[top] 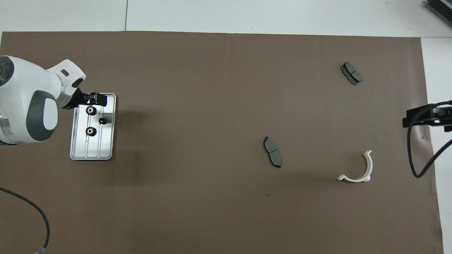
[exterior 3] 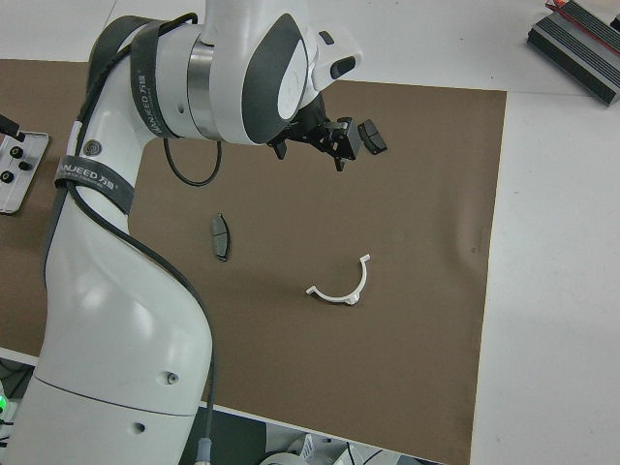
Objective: Place bearing gear from tray to pile
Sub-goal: 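Reach the left gripper into the metal tray and grasp a black gear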
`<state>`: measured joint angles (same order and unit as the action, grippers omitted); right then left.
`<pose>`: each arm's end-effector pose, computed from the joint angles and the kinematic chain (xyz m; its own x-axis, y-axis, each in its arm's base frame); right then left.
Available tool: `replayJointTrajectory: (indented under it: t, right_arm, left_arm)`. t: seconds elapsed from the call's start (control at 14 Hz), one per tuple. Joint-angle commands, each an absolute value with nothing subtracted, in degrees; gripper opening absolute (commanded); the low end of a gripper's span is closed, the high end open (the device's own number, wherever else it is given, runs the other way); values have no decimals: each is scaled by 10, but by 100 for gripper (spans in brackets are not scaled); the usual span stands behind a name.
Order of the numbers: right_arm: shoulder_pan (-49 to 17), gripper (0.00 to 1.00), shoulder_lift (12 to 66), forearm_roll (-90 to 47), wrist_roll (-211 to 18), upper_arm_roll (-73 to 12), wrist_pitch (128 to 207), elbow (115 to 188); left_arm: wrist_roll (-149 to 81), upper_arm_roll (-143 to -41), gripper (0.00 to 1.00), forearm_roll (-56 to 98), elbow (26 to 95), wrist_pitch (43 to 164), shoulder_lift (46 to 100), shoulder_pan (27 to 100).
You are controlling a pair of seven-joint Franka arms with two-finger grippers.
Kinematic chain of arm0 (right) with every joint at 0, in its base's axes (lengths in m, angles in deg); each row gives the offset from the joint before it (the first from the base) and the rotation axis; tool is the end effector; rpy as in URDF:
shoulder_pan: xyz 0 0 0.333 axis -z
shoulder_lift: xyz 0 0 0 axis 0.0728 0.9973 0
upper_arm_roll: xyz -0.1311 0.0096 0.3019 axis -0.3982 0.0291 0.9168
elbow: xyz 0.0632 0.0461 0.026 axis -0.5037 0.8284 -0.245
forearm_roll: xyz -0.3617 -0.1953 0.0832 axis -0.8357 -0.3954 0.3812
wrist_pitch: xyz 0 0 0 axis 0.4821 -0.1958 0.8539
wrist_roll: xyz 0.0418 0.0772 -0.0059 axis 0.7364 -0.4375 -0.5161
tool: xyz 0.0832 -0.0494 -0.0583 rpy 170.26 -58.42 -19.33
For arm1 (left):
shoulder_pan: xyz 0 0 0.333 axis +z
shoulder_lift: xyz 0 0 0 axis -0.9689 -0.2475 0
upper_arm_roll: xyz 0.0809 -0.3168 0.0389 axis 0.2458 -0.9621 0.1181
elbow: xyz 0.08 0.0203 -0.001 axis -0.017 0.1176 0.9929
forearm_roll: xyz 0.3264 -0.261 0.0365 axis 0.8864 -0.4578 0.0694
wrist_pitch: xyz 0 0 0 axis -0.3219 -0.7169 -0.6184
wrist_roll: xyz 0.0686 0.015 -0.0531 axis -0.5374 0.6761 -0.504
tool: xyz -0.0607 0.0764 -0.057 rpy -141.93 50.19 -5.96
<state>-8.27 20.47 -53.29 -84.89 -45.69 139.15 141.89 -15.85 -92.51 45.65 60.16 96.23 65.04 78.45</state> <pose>0.5598 -0.0409 0.6255 0.9911 -0.1284 -0.0359 -0.1279 -0.9917 0.0158 0.6574 -0.0036 0.3361 0.9958 -0.0447 0.0802 -0.0465 -0.9987 0.0209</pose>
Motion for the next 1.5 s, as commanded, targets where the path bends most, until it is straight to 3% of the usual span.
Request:
replayJointTrajectory:
  t: [0.0,0.36,0.93,1.21,1.42]
  right_arm:
    - [-74,100,204,-519,-848,-451,1386,1417]
    - [-74,100,204,-519,-848,-451,1386,1417]
    - [-74,100,204,-519,-848,-451,1386,1417]
    - [-74,100,204,-519,-848,-452,1386,1417]
    - [-74,100,204,-519,-848,-452,1386,1417]
  left_arm:
    - [-136,-926,93,461,645,1006,659,801]
    - [-137,-926,72,461,651,1020,648,802]
    - [-136,-926,65,461,651,1054,630,816]
    - [-136,-926,57,461,652,1055,625,816]
    - [-137,-926,45,461,655,1055,625,816]
